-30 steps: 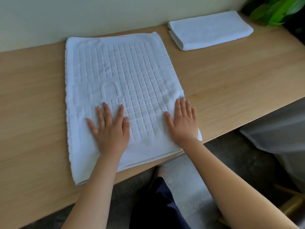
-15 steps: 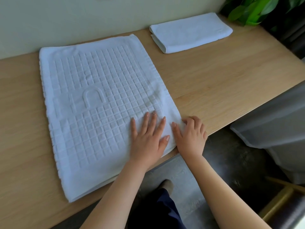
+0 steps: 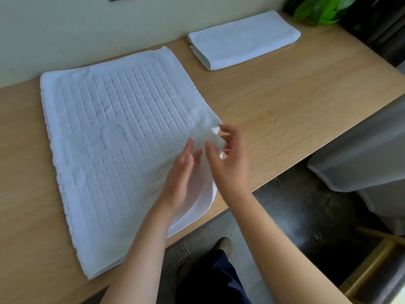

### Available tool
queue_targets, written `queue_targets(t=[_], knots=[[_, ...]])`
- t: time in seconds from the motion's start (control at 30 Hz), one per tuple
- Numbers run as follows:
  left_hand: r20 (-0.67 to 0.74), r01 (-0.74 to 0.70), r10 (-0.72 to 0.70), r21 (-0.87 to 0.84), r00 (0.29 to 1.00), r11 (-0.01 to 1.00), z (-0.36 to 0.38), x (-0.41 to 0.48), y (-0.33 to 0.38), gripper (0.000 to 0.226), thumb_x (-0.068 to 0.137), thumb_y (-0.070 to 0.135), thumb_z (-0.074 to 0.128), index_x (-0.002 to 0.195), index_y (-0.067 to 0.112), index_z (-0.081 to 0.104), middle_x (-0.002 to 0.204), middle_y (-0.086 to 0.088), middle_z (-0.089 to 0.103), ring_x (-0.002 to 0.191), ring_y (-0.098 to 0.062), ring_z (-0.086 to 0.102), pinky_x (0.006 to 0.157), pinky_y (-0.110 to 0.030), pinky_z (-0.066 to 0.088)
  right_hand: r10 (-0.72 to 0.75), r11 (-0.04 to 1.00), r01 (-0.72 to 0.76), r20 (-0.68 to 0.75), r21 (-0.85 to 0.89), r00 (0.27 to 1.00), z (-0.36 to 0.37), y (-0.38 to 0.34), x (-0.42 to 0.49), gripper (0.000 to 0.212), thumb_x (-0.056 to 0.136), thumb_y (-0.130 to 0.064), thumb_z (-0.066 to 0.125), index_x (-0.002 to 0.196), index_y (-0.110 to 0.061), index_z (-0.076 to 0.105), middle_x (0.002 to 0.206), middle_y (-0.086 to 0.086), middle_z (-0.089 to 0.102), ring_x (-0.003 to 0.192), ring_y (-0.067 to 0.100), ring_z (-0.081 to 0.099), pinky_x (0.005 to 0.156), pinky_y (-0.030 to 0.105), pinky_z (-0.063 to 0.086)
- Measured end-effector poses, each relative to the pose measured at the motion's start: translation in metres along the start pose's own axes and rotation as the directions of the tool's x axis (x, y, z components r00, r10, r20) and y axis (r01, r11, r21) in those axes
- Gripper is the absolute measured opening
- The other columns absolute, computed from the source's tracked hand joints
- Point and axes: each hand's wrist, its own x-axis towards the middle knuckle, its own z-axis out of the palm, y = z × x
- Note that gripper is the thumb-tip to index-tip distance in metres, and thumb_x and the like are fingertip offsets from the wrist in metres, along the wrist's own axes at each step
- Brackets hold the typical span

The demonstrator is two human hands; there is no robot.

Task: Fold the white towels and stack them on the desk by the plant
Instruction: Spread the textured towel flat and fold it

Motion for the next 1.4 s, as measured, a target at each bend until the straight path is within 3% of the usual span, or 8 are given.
queue_targets(t=[0.07, 0.23, 0.3, 0.43, 0.6, 0.7, 0.9, 1.4], knots=[[-0.113, -0.031, 0.019, -0.110, 0.993, 0.993, -0.010, 0.002, 0.007, 0.057, 0.091, 0.050, 0.022, 0.142, 0.029, 0.035, 0.119, 0.006, 0.066, 0.112, -0.002, 0.060, 0.089, -0.016, 0.047, -0.115, 0.993, 0.118, 0.092, -0.025, 0.989, 0.021, -0.014, -0.004, 0.033, 0.091, -0.018, 0.062, 0.123, -0.020, 0.052, 0.099, -0.012, 0.065, 0.090, 0.001, 0.061, 0.078, 0.018, 0.046], [-0.399, -0.052, -0.002, -0.124, 0.917, 0.991, -0.049, 0.011, 0.010, 0.049, 0.086, 0.066, 0.035, 0.129, 0.046, 0.048, 0.143, 0.011, 0.045, 0.134, -0.005, 0.039, 0.115, -0.036, 0.028, -0.237, 0.876, 0.423, 0.557, -0.231, 0.796, 0.061, 0.007, -0.033, 0.052, 0.099, -0.030, 0.041, 0.145, -0.007, 0.035, 0.126, 0.011, 0.062, 0.116, 0.026, 0.056, 0.096, 0.040, 0.040], [-0.456, -0.058, 0.043, -0.018, 0.889, 0.998, -0.054, 0.014, 0.001, 0.049, 0.086, 0.057, 0.042, 0.131, 0.040, 0.050, 0.138, 0.016, 0.048, 0.131, -0.001, 0.041, 0.115, -0.037, 0.029, -0.232, 0.822, 0.497, 0.633, -0.278, 0.738, 0.063, 0.031, -0.046, 0.054, 0.099, -0.031, 0.033, 0.147, -0.007, 0.032, 0.147, 0.010, 0.043, 0.138, 0.024, 0.035, 0.114, 0.044, 0.022], [-0.371, -0.174, 0.361, 0.450, 0.856, 0.876, -0.047, 0.015, -0.010, 0.034, 0.091, 0.050, 0.036, 0.124, 0.050, 0.045, 0.139, 0.026, 0.040, 0.142, -0.002, 0.023, 0.119, -0.045, 0.017, -0.303, 0.729, 0.622, 0.680, -0.286, 0.667, 0.058, 0.048, -0.050, 0.055, 0.098, -0.033, 0.031, 0.147, -0.009, 0.035, 0.154, 0.006, 0.032, 0.146, 0.021, 0.020, 0.119, 0.041, 0.009], [-0.160, -0.292, 0.559, 0.719, 0.814, 0.630, -0.045, 0.030, -0.018, 0.041, 0.097, 0.036, 0.033, 0.132, 0.024, 0.051, 0.141, 0.001, 0.045, 0.142, -0.019, 0.027, 0.116, -0.056, 0.015, -0.294, 0.799, 0.461, 0.418, -0.386, 0.860, 0.040, 0.041, -0.035, 0.045, 0.095, -0.025, 0.043, 0.137, -0.013, 0.050, 0.145, 0.008, 0.046, 0.142, 0.024, 0.031, 0.117, 0.041, 0.019], [-0.033, -0.216, 0.497, 0.874, 0.867, 0.436, -0.040, 0.037, -0.025, 0.050, 0.098, 0.038, 0.024, 0.136, 0.020, 0.052, 0.146, 0.000, 0.045, 0.142, -0.015, 0.026, 0.116, -0.044, 0.009, -0.204, 0.746, 0.324, 0.263, -0.583, 0.943, 0.028, 0.052, -0.025, 0.049, 0.097, -0.031, 0.035, 0.141, -0.013, 0.044, 0.152, 0.012, 0.035, 0.145, 0.027, 0.022, 0.118, 0.044, 0.014], [-0.004, 0.011, 0.299, 1.000, 0.954, -0.020, -0.043, 0.044, -0.038, 0.057, 0.094, 0.051, 0.004, 0.147, 0.039, 0.022, 0.159, -0.005, 0.018, 0.147, -0.022, 0.013, 0.114, -0.047, -0.005, -0.008, 0.689, 0.170, 0.228, -0.704, 0.974, 0.014, 0.069, -0.018, 0.063, 0.096, -0.051, 0.021, 0.149, -0.017, 0.030, 0.159, 0.012, 0.016, 0.148, 0.026, 0.002, 0.119, 0.046, 0.001], [-0.050, 0.064, 0.232, 0.997, 0.971, -0.051, -0.039, 0.042, -0.032, 0.065, 0.087, 0.055, -0.009, 0.147, 0.047, 0.014, 0.161, 0.001, 0.002, 0.148, -0.018, 0.001, 0.113, -0.054, -0.006, 0.142, 0.573, 0.070, 0.183, -0.817, 0.973, -0.007, 0.075, -0.033, 0.073, 0.091, -0.046, -0.007, 0.153, -0.013, 0.010, 0.161, 0.002, 0.002, 0.147, 0.016, -0.012, 0.117, 0.041, -0.011]])
